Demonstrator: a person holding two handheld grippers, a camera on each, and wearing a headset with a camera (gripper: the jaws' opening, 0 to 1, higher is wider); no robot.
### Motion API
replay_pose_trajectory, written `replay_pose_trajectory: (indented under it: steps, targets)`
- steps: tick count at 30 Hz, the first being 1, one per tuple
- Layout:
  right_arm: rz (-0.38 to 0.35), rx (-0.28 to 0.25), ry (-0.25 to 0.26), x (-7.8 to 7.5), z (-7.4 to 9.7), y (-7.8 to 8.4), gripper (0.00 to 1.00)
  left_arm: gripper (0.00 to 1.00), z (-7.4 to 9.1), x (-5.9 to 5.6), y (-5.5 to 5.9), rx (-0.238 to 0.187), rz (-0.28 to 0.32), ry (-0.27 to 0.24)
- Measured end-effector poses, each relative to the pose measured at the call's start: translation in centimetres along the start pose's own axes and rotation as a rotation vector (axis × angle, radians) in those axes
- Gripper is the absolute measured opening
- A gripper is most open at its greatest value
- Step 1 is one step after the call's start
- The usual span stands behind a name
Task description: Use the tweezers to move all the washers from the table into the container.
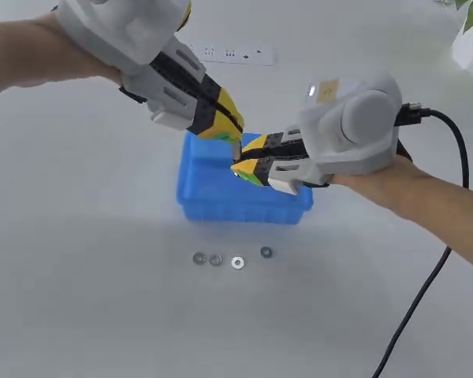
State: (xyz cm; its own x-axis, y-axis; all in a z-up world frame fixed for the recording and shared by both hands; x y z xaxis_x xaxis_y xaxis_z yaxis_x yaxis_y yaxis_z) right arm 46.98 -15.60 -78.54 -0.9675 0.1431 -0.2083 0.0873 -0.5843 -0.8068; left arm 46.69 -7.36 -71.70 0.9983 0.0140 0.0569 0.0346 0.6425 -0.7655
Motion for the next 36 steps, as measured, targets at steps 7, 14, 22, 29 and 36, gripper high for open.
replay_pose_trajectory:
  steps: [7,14,22,29,36]
  targets:
    - [-0.008,0.005,-0.023,0.1,-0.6,0.6,0.09,0.06,-0.5,0.3,0.8,0.002,0.015,0.008]
    - [-0.021,0.018,-0.04,0.5,-1.0,1.2,0.09,0.06,-1.0,0.2,1.5,0.001,0.039,0.015]
    - [-0.029,0.031,-0.045,0.7,-1.0,1.7,0.09,0.06,-1.6,0.1,1.7,0.0,0.05,0.018]
    - [-0.046,0.035,-0.049,0.9,-1.1,1.9,0.09,0.06,-1.8,0.2,2.0,0.002,0.061,0.021]
    - [-0.08,0.033,-0.042,0.8,-1.2,2.1,0.1,0.06,-1.9,0.4,2.0,0.003,0.062,0.022]
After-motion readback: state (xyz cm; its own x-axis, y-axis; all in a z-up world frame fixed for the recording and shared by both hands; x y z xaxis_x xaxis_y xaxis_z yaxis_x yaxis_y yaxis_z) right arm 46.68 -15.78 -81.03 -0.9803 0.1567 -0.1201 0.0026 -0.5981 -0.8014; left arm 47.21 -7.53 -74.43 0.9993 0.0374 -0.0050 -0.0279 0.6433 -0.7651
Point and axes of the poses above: the centre of the closed fingertips' face, and the gripper's own axes: z roughly backward along the fingers, x roughly to its left, y roughly out of its underside, the point moved 7 cm from there along z, roughly backward along the fingers, and after that the axes turned 5 degrees about z, right-handed, at the moved point
